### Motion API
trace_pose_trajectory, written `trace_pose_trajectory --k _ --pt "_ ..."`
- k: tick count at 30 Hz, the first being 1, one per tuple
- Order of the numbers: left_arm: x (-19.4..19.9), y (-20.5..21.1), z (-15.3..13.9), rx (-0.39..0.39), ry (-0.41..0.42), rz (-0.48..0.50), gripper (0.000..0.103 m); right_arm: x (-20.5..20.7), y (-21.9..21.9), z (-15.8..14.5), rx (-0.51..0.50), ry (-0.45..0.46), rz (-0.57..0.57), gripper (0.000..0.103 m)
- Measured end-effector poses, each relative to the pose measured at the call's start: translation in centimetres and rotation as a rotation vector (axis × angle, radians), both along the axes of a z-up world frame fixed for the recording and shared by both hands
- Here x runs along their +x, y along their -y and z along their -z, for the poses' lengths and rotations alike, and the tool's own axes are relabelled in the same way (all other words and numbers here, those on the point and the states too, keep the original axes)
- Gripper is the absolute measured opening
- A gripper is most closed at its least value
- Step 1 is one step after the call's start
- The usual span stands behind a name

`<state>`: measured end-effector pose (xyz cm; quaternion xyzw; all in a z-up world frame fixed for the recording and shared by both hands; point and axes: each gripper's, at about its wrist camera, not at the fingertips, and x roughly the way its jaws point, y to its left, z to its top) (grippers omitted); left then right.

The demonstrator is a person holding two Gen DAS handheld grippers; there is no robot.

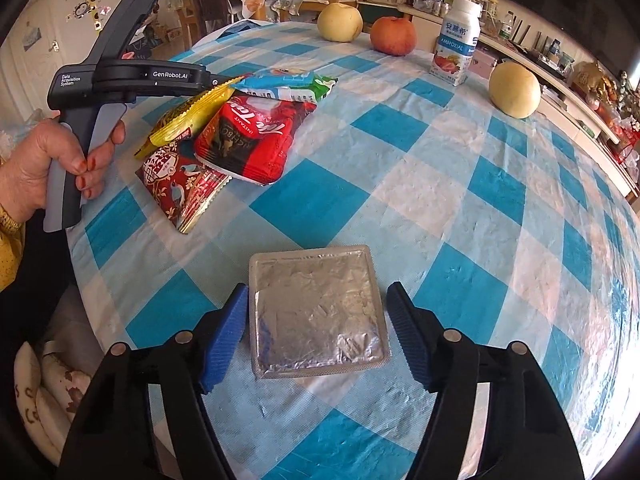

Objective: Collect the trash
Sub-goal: 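Grasp the red snack packet with the left gripper while the right grasps the foil tray, then carry the red packet and foil tray to the pink bucket and release both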

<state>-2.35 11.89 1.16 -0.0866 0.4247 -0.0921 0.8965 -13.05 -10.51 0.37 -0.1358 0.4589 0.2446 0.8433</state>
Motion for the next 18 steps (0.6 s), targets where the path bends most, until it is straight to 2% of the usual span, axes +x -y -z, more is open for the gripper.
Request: trace_pose_trajectory --k 15,18 --pt "0.4 0.2 0.0 0.011 0.003 0.016 0.049 0.9 -0.8 0.0 0.013 0.031 0.05 0.064" --pt "0.4 0.3 0.0 0.022 0.002 0.01 0.045 1.4 -0.4 0.0 0.032 0.02 0.076 0.064"
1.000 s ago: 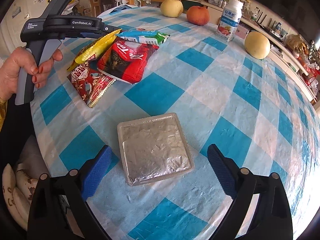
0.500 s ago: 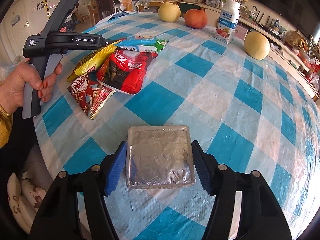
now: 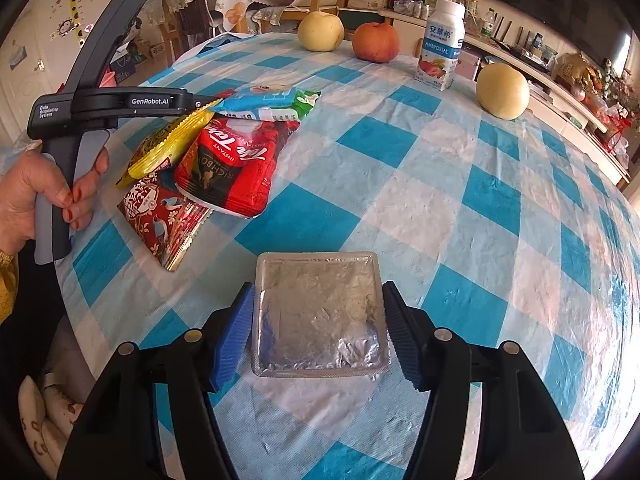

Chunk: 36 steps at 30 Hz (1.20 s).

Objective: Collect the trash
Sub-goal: 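Carry the red packet and foil tray to the pink bucket and release both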

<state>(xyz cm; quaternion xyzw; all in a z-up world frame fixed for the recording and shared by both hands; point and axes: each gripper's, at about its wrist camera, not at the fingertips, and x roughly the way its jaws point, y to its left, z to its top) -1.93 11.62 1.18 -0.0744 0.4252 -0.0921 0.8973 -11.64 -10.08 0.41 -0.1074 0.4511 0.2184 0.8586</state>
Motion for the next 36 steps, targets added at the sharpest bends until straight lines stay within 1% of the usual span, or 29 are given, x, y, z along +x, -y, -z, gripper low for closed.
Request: trace_pose_trajectory --k 4,7,12,18,24,31,36 --pt "0.1 -0.1 0.0 0.001 0.001 -0.007 0.041 0.5 0.1 -0.1 0.026 -0.013 0.023 0.064" --pt "0.0 -0.5 0.0 -0.02 0.004 -0.019 0.04 0.9 0.2 -0.3 0.046 -0.02 0.044 0.064" --pt "-0.3 -1.7 -0.1 -0.052 0.018 -0.036 0.039 1.9 0.8 -0.7 0.124 -0.04 0.106 0.064" --pt "-0.9 -4.0 -0.9 -0.107 0.047 -0.061 0.039 2.6 1.2 -1.1 0.247 -0.076 0.186 0.064" --pt "-1.4 -6.2 -1.8 -0.155 0.074 -0.084 0.039 2.9 0.1 -1.8 0.332 -0.081 0.203 0.064" --pt "-1.9 -8.4 -2.1 -0.195 0.09 -0.106 0.039 3.4 -1.4 -2.8 0.4 -0.071 0.213 0.064" --pt "-2.1 -9.9 -2.9 -0.225 0.114 -0.115 0.039 3.4 -2.3 -3.6 0.446 -0.056 0.228 0.064"
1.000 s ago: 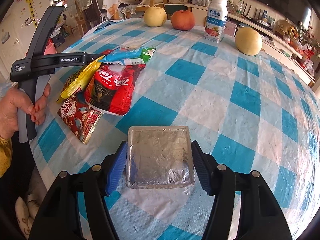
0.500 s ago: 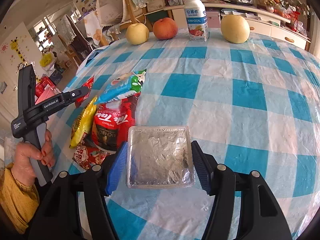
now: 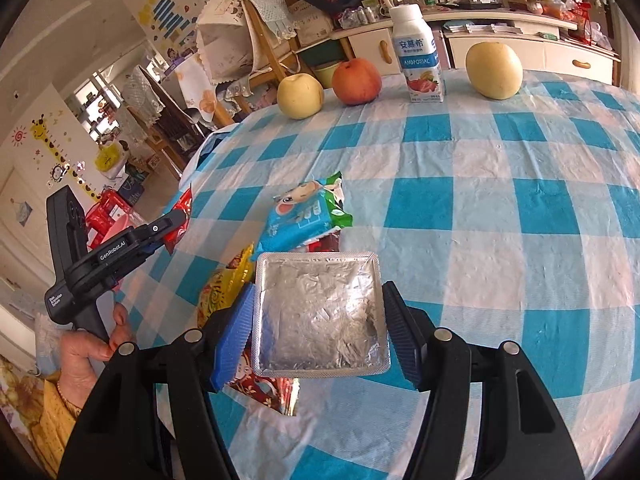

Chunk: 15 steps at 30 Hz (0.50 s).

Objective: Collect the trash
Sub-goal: 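Carry the red packet and foil tray to the pink bucket and release both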

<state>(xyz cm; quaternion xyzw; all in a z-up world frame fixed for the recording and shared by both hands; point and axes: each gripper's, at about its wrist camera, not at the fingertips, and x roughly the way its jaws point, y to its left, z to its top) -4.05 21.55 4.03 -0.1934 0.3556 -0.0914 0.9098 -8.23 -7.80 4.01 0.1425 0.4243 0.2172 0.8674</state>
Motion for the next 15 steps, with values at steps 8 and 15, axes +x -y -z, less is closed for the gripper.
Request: trace_pose_trajectory --k 8,15 --pt "-0.6 -3.7 -0.9 -0.034 0.034 -0.077 0.039 -0.2 -1.8 -1.9 0.023 0.044 0.046 0.064" --pt "-1.8 -8.0 -2.3 -0.044 0.083 -0.194 0.039 -0.6 -6.2 -3.9 0.014 0.096 0.0 0.064"
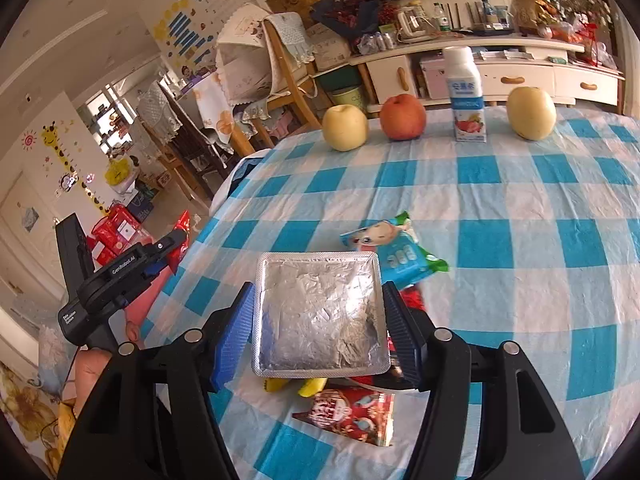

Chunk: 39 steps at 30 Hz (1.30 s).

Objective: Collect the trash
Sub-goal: 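Carry the red packet and foil tray to the pink bucket and release both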

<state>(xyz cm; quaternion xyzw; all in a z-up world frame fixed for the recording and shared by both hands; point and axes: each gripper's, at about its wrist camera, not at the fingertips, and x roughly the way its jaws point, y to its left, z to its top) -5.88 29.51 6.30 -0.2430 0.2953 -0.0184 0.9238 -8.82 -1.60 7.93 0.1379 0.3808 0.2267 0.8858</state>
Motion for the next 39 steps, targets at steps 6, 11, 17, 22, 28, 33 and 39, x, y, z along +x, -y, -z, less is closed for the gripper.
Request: trace_pose_trajectory --k 6,11,17,22,28,33,39 --pt "-1.5 -4.4 -1.0 -0.009 0.051 -0.125 0.039 -0.2 -5.8 -1.2 0.012 0.01 -0.1 0.064" --pt "-2.8 -8.2 -1.7 0.017 0.075 -0.269 0.039 0.5 -11.3 -2.0 0.062 -0.013 -0.187 0.064" --pt "-4.6 -12.9 -2.4 0.034 0.093 -0.454 0.039 1.5 -19.6 -3.4 0.071 -0.007 -0.323 0.064" --pt "-5.7 -16.7 -2.5 0.018 0.073 -0.595 0.039 2.2 -27.3 -4.5 0.074 0.01 -0.434 0.064" --pt "-7.1 -21.5 -1.3 -0.091 0.023 -0.712 0.039 3.6 -34.8 -4.7 0.07 0.017 -0.516 0.064" --pt "-7.6 -24.2 -0.2 -0.191 0.023 -0.731 0.039 5.3 -38.6 -3.5 0.069 -0.011 -0.535 0.064" --pt "-7.1 -25.4 0.6 -0.222 0.007 -0.734 0.04 7.0 -40.6 -2.0 0.098 -0.055 -0.53 0.07"
